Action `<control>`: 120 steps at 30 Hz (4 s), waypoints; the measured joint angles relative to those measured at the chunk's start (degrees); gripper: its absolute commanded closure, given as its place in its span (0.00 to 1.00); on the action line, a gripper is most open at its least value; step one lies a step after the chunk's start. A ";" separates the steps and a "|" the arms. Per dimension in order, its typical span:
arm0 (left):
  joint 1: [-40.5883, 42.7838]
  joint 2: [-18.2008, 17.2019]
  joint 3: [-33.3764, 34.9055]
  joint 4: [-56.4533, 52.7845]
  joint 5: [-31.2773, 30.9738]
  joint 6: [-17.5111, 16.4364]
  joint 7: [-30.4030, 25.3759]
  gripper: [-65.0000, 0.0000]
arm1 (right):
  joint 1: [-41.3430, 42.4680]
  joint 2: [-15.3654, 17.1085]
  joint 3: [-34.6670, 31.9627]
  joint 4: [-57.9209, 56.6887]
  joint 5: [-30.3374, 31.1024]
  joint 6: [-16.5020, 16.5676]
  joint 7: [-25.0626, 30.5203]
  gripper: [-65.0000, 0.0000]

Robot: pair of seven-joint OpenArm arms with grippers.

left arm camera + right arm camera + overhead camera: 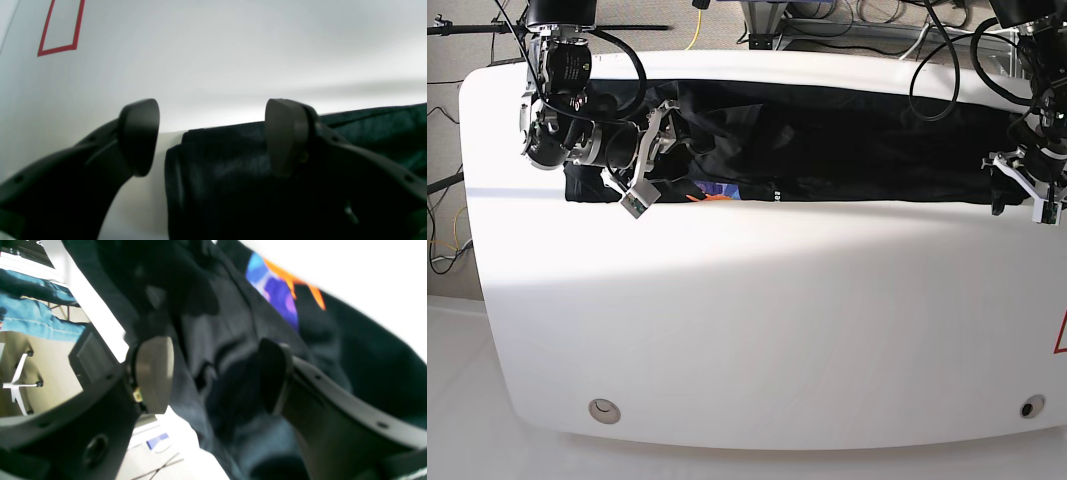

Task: Fold the T-shirt properly

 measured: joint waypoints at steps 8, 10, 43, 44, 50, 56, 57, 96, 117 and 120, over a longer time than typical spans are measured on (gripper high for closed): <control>0.11 0.96 2.21 0.85 -0.87 0.24 1.77 0.49 | 1.81 0.35 -1.09 -0.87 -1.09 -0.02 0.17 0.79; 0.22 1.68 2.99 1.01 -1.38 0.24 3.06 0.68 | 2.51 0.31 -1.66 -1.01 -1.79 -0.09 0.50 0.93; 0.61 1.31 -7.19 3.23 -6.60 -10.10 7.87 0.35 | 1.57 0.81 3.98 -4.11 -4.42 1.22 3.17 0.57; 0.59 1.46 -6.99 3.15 -6.82 -10.69 7.87 0.38 | 1.57 0.87 4.02 -4.11 -4.55 1.27 3.17 0.56; 1.90 5.09 -4.90 3.34 -7.37 -5.57 2.32 0.96 | 2.49 -0.11 0.46 -4.66 -19.43 1.57 11.34 0.55; 6.25 7.91 -3.41 3.80 -7.32 -2.21 3.30 1.00 | 2.64 -1.38 -1.40 -4.68 -25.83 0.87 13.60 0.61; 7.02 8.33 -3.41 3.98 -7.34 -1.73 3.67 1.00 | 2.69 -1.64 -1.60 -4.81 -26.51 0.39 13.03 0.60; 8.94 7.72 -1.66 3.56 -7.87 -0.07 5.73 0.99 | 2.60 -8.55 3.02 -14.86 -23.39 1.66 12.46 1.00; 10.80 7.52 0.26 -4.85 -7.82 -0.50 -1.79 1.00 | -0.63 -3.54 -1.38 -14.29 -24.70 1.73 20.79 1.00; 9.81 7.43 -0.39 -4.87 -8.31 -1.11 0.57 1.00 | 0.76 -3.52 -0.90 -16.28 -24.00 2.51 20.04 1.00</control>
